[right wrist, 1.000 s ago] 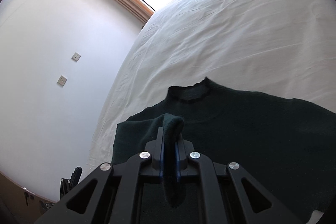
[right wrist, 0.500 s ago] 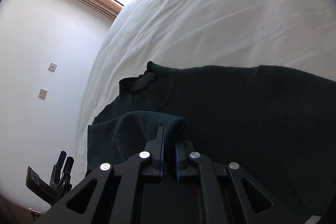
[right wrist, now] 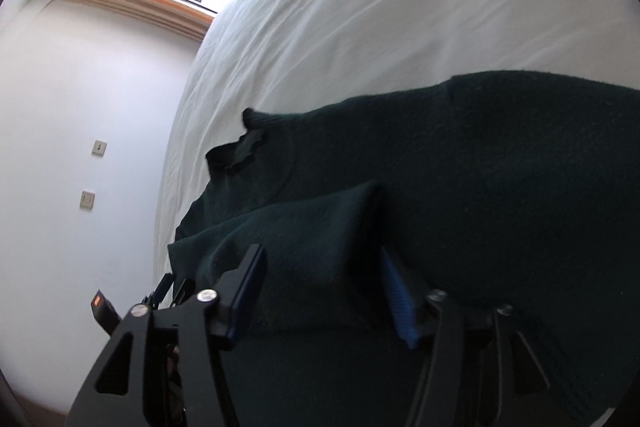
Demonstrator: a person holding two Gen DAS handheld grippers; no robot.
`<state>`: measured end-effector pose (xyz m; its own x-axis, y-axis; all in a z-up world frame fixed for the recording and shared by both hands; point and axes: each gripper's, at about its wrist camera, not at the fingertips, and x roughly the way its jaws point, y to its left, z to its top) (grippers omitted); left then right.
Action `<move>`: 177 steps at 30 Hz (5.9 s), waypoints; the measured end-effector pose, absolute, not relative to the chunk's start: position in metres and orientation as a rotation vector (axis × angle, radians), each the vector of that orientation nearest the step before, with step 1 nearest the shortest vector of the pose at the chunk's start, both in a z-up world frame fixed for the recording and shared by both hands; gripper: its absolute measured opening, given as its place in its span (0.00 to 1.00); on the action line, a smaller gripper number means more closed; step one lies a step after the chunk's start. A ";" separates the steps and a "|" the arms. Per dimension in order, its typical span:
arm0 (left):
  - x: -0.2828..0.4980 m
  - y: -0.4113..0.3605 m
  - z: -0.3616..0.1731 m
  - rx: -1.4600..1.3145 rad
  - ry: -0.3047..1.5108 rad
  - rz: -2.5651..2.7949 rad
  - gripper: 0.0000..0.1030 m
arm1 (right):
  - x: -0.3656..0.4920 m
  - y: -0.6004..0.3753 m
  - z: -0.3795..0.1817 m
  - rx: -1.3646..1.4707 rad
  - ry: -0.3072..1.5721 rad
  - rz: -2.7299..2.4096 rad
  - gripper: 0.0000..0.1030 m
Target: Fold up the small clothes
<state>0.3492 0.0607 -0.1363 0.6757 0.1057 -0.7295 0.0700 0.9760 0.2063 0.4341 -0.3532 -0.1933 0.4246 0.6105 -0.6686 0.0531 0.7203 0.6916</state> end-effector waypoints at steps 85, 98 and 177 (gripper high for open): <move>0.282 0.060 -0.097 0.321 0.702 0.016 0.80 | 0.342 -0.307 -0.166 0.713 0.978 0.172 0.24; 0.332 0.076 -0.147 0.228 0.882 0.008 0.85 | 0.412 -0.323 -0.211 0.768 0.968 0.276 0.09; 0.337 0.015 -0.102 -0.743 1.009 -0.611 0.93 | 0.301 -0.178 -0.140 -0.146 0.629 0.218 0.10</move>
<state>0.3374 0.0151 -0.1023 0.4101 -0.7491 -0.5203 0.1132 0.6078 -0.7860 0.3011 -0.1779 -0.1402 0.7867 0.1572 -0.5970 -0.2457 0.9669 -0.0691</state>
